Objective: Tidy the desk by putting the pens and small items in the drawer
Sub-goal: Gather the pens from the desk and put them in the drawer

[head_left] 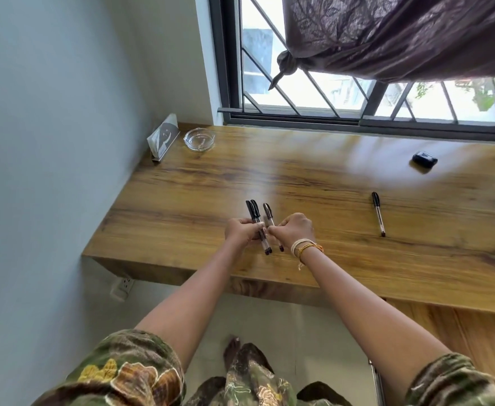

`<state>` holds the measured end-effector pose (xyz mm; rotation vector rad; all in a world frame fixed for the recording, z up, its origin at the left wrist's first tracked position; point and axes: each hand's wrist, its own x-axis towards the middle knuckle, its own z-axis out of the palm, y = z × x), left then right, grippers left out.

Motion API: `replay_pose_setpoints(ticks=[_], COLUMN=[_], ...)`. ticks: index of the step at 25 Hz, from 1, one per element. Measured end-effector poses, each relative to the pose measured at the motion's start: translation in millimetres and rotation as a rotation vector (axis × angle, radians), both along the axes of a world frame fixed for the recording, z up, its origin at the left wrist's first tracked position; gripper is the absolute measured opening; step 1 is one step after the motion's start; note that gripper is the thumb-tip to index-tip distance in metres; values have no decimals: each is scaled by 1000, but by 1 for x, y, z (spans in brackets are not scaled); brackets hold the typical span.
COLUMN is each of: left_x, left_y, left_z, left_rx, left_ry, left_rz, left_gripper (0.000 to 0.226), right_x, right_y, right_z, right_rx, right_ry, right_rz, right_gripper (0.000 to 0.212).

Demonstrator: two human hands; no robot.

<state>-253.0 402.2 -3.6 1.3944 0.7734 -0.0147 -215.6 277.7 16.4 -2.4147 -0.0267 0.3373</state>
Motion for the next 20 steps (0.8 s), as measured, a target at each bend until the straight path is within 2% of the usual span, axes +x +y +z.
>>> replay_pose_setpoints(ticks=[4, 7, 15, 20], left_x=[3, 7, 35, 81], left_y=[-9, -15, -3, 14], left_z=[6, 9, 10, 8], left_rx=[-150, -237, -281, -290], left_ry=[-49, -83, -117, -83], left_rz=[41, 37, 8, -59], left_gripper=[12, 8, 5, 8], right_x=[0, 3, 32, 63], right_y=[-4, -15, -8, 9], right_z=[-4, -6, -16, -18], right_rx=[213, 350, 573, 671], right_ry=[-88, -49, 25, 35], right_rz=[-46, -76, -142, -235], right_gripper=[26, 23, 28, 20])
